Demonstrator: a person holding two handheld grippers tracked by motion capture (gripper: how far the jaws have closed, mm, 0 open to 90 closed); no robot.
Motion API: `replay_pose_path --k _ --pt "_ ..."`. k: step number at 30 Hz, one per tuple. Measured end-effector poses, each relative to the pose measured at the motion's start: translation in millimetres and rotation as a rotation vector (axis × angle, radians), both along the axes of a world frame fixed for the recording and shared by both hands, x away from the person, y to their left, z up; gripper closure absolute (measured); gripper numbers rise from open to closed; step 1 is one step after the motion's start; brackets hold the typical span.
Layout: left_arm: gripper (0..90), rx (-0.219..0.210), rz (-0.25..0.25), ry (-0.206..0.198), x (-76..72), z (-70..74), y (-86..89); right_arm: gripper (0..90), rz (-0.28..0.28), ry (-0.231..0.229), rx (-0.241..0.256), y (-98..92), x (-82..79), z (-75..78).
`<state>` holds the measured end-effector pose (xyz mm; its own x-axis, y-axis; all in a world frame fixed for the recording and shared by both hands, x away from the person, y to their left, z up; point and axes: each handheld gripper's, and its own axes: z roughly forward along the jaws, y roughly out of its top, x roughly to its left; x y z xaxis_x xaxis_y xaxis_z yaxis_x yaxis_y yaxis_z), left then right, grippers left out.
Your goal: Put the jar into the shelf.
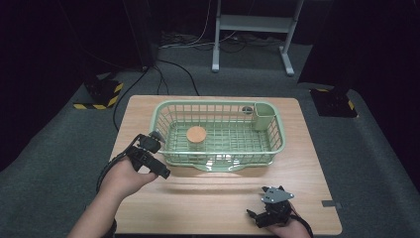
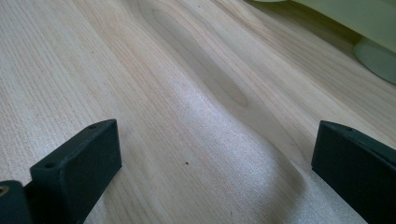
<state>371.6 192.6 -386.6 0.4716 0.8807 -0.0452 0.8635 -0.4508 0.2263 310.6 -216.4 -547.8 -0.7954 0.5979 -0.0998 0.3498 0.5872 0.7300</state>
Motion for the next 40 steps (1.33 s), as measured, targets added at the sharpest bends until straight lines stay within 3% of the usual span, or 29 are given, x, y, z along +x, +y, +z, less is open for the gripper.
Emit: replay_pose_path --k 15,23,30,33,40 --pt "2.1 -0.025 0.021 0.011 -14.2 -56.7 2.7 1.0 0.0 0.001 -0.002 0.1 -0.1 0.0" --pt "2.5 -0.018 0.017 0.003 -19.0 -85.2 0.0 1.0 0.001 0.0 -0.004 0.3 -0.2 -0.1" --pt "2.7 -0.001 0.009 0.034 -20.4 -110.6 -2.4 1.0 0.0 0.0 -0.004 0.3 -0.2 -0.1" --pt "2.6 -0.007 0.004 0.04 -20.6 -118.6 -3.8 1.0 0.0 0.0 -0.004 0.3 -0.1 -0.1" --pt "2.6 -0.021 0.008 0.041 -20.7 -122.6 -3.5 0.9 -0.001 0.001 -0.004 0.3 0.0 -0.1"
